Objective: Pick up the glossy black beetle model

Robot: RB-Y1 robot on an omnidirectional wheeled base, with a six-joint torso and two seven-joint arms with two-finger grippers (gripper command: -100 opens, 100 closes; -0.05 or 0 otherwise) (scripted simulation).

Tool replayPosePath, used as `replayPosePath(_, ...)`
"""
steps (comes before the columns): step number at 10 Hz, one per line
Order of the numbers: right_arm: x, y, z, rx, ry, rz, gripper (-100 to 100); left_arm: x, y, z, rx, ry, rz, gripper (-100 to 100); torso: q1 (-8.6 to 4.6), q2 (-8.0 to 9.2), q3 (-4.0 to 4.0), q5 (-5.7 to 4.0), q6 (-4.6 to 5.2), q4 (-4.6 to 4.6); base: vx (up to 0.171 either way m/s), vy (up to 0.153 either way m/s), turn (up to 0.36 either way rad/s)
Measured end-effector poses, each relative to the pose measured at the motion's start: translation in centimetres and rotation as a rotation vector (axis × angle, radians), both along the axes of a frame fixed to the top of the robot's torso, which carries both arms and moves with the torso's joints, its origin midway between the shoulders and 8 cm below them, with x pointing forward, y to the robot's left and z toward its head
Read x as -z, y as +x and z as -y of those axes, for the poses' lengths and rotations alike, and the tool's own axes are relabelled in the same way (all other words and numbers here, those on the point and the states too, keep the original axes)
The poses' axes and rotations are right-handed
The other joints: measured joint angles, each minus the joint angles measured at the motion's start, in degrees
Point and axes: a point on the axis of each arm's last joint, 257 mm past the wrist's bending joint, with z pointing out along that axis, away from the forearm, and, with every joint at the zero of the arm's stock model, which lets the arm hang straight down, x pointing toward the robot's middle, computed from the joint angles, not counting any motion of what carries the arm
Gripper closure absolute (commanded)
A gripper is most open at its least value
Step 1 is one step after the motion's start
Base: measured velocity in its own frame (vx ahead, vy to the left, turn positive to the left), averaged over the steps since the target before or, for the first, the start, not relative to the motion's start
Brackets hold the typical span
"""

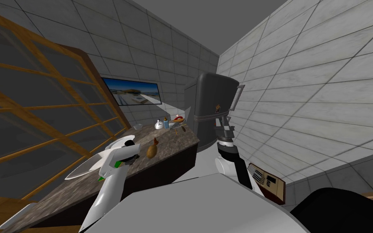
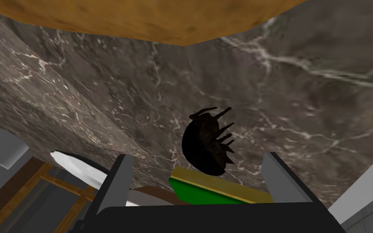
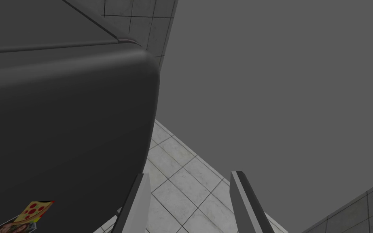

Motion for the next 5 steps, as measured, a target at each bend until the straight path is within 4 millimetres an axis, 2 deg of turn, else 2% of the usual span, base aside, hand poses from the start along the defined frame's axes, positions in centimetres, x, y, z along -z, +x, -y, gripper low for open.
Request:
replayPosePath(1, 0.0, 0.0, 0.0, 0.0, 0.0, 0.0, 0, 0.0, 0.0, 0.0, 0.0, 0.0, 0.0, -100, 0.0, 0.02, 0.01, 0.0, 0.0, 0.0, 0.016, 0.017, 0.016)
replayPosePath(4, 0.0, 0.0, 0.0, 0.0, 0.0, 0.0, 0, 1.3, 0.2, -0.1, 0.005, 0.0, -0.002, -100, 0.08, -0.07, -0.04, 0.02, 0.0, -0.02, 0.022, 0.016, 0.011)
replayPosePath(5, 0.0, 0.0, 0.0, 0.0, 0.0, 0.0, 0, 1.3, 0.3, -0.1, 0.005, 0.001, 0.0, 100, 0.04, -0.03, -0.02, 0.01, 0.0, -0.01, 0.0, 0.0, 0.0)
